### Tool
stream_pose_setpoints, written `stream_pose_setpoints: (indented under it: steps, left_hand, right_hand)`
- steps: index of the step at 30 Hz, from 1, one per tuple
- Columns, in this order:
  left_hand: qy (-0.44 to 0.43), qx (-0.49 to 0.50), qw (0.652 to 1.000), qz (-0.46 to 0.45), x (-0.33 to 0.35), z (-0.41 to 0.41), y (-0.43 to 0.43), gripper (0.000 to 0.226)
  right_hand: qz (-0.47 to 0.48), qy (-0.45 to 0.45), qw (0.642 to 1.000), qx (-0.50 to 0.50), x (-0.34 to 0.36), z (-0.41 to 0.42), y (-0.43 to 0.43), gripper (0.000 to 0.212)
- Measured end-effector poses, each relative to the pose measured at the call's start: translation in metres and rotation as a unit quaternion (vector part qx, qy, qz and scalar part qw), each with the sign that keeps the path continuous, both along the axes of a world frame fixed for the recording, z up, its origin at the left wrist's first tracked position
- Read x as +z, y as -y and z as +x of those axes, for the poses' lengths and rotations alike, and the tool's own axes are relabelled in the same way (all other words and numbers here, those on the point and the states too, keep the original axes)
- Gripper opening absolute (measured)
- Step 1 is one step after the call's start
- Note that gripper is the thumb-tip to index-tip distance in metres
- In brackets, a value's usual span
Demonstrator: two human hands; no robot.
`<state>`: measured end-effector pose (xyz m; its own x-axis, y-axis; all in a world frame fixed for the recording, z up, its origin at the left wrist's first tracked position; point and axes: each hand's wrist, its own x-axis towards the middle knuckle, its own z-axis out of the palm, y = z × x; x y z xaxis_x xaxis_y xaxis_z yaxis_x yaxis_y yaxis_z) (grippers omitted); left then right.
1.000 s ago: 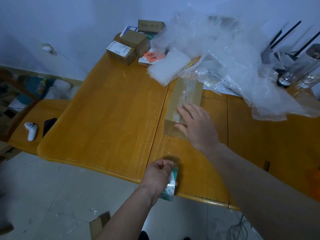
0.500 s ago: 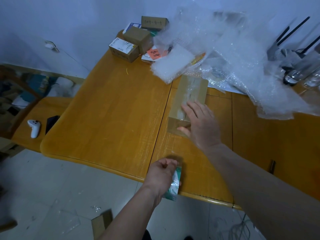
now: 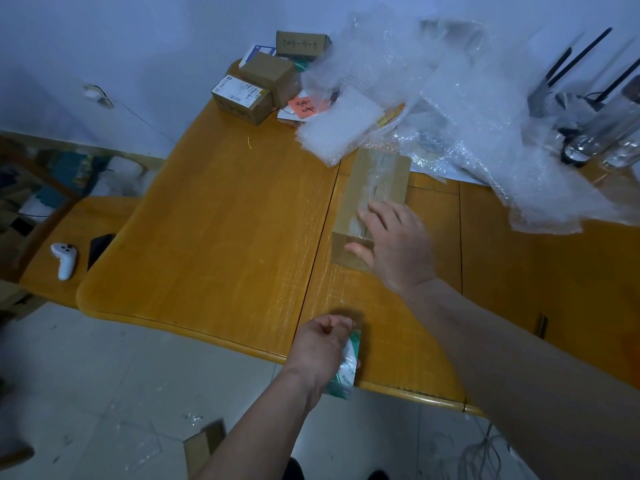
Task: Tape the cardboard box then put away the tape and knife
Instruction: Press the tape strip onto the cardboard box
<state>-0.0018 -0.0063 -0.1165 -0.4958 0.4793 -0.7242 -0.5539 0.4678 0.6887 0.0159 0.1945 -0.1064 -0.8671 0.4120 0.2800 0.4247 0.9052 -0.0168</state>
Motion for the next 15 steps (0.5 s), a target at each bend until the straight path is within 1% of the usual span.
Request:
stream_pose_setpoints:
  steps: [7,11,12,15]
  left_hand:
    - [0.003,0.005,1.0,0.005,0.001,0.0,0.0,0.013]
    - [-0.004,0.006,1.0,-0.002,0.001,0.001,0.001,0.014]
    - [-0.001,0.009,1.0,-0.002,0.001,0.001,0.0,0.014]
    - [0.0,0.01,1.0,-0.006,0.0,0.002,-0.001,0.015]
  right_hand:
    - [0.007,0.022,1.0,-0.005,0.0,-0.002,0.003,0.084]
    - [0.003,0.034,0.999,0.032,0.003,0.003,-0.005,0.093]
    - [-0.006,0.03,0.998,0.048,0.004,0.006,-0.009,0.09]
    - [-0.035,0.017,0.995,0.093,0.004,0.012,-0.022,0.07]
